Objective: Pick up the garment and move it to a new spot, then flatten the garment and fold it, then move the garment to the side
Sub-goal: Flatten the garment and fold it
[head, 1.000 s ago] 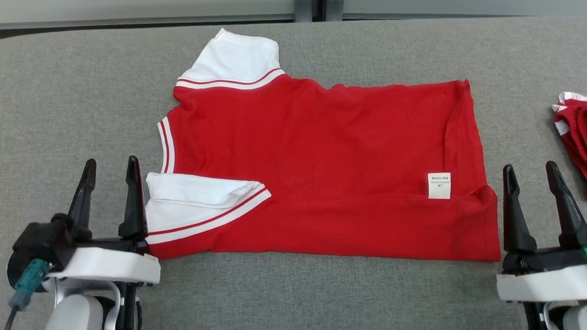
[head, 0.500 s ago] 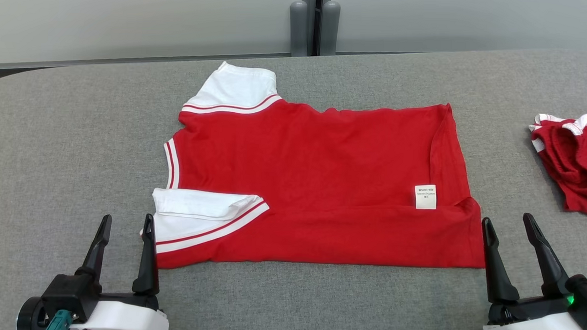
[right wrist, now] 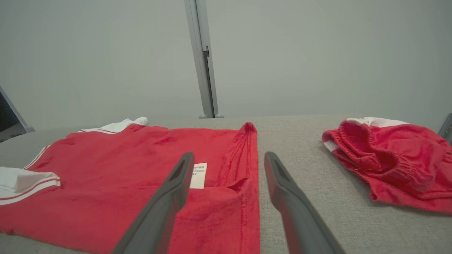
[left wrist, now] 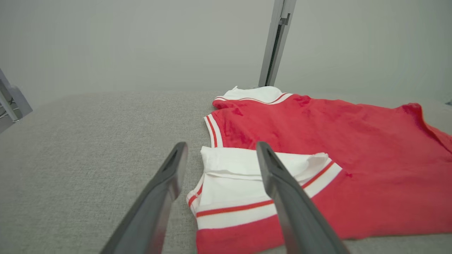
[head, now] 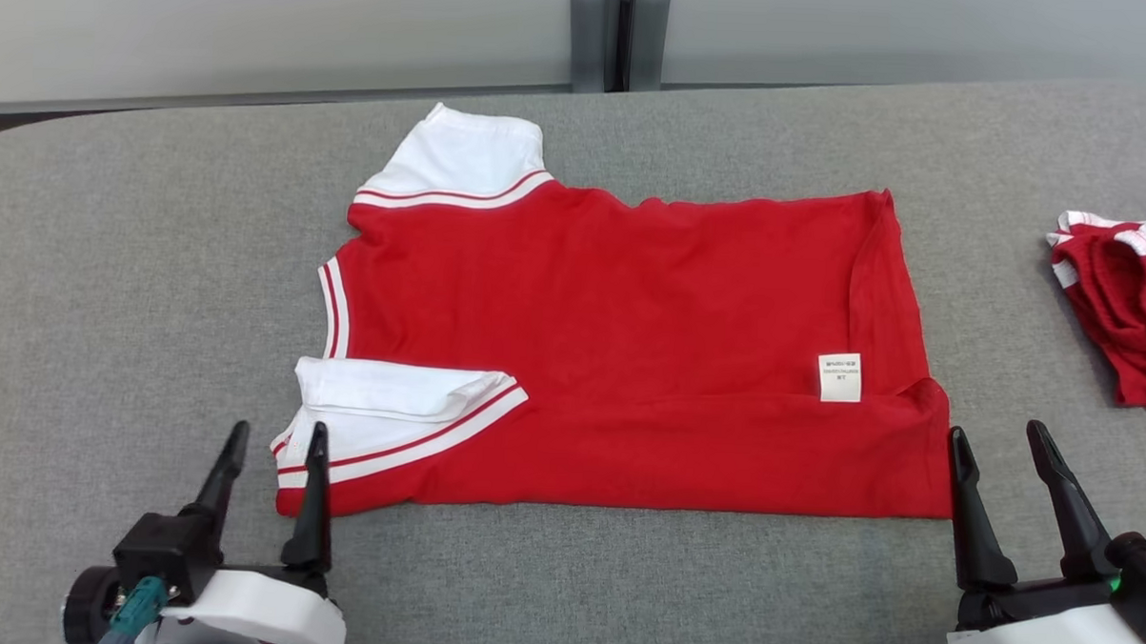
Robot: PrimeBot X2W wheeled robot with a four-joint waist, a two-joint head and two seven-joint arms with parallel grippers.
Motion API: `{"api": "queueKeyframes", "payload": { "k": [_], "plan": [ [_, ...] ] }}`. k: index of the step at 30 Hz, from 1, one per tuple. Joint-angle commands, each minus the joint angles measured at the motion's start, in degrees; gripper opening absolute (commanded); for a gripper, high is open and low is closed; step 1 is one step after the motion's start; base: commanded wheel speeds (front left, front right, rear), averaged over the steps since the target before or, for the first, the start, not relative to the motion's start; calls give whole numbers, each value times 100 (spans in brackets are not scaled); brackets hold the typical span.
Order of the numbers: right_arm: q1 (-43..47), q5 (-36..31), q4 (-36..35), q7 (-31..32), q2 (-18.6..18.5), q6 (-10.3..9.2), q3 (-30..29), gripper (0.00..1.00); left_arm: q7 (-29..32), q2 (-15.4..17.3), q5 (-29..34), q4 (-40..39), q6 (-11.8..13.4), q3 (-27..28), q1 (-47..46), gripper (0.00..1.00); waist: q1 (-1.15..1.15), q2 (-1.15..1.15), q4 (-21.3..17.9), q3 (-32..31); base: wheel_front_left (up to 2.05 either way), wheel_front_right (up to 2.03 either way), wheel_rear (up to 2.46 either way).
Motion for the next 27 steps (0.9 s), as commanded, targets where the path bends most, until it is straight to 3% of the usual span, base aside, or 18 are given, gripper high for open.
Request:
{"api": "queueKeyframes", "payload": {
  "k": [1, 13, 14, 15, 16, 27],
  "plan": [
    [-76, 9, 128, 12, -23, 0, -28, 100, 80, -6, -77, 177, -60, -36, -109, 100, 0, 0, 13, 124, 0, 0, 0],
    [-698, 372, 1840, 22, -36, 0, 234, 100, 587, -161, -796, 1721, -372, 29, -656, 100, 0, 0, 16, 676, 0, 0, 0],
    [-736, 433, 2007, 90, -37, 0, 312, 74, 588, -156, -813, 1823, -384, 31, -686, 46, 0, 0, 21, 688, 0, 0, 0],
    [-760, 504, 2117, 118, -25, 0, 393, 38, 598, -170, -881, 1904, -391, 56, -698, 0, 0, 0, 27, 684, 0, 0, 0],
    [-800, 559, 2183, 65, -22, 1, 434, 2, 637, -164, -880, 1983, -393, 49, -717, 0, 0, 0, 32, 673, 0, 0, 0],
    [-368, 904, 2152, -121, -271, -2, 490, 0, 495, -36, -923, 1564, -332, 55, -201, 0, 0, 0, 202, 119, 0, 0, 0]
  ]
}}
